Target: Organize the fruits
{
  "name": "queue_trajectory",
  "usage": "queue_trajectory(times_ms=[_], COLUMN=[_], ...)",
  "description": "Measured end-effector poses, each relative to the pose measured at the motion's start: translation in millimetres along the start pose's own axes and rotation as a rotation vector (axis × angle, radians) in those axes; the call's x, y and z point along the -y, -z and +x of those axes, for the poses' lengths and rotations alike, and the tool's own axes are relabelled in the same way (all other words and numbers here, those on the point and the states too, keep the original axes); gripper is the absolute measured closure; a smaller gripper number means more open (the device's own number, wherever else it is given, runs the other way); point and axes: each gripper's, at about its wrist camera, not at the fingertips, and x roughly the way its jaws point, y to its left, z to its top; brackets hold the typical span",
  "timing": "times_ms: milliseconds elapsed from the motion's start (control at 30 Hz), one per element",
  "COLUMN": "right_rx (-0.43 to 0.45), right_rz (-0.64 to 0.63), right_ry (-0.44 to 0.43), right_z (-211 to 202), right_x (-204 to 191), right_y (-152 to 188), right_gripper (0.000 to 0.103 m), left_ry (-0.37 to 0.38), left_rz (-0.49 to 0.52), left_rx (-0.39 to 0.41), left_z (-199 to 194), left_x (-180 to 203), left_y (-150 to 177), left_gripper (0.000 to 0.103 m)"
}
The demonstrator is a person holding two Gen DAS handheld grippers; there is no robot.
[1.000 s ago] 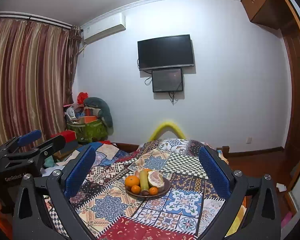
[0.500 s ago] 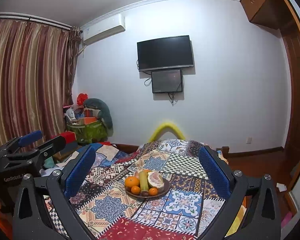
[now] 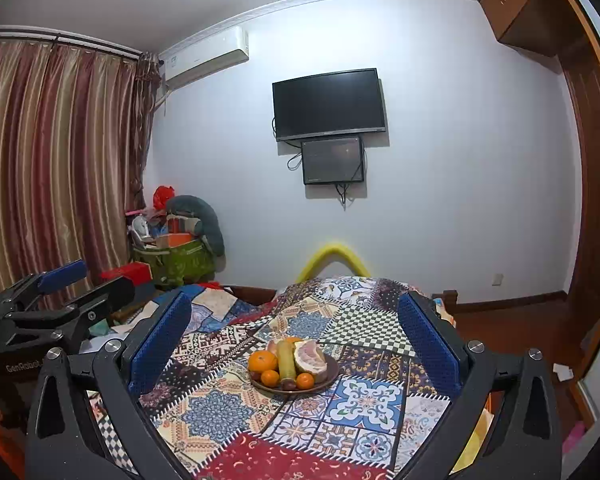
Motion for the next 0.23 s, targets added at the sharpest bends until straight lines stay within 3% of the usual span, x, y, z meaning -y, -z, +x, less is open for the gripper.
queue_trajectory(times_ms=[233], right_rx=[-0.008], right_rz=[-0.006], right_ry=[0.001], right_z=[3.2], right_x=[0.8], right_y=[0.2], right_gripper=[0.000], left_ry=[0.001], left_rz=[0.008], left_rx=[-0.006], left_z=[4.9], left_x=[2.6], left_y=[0.7], left_gripper=[0.000])
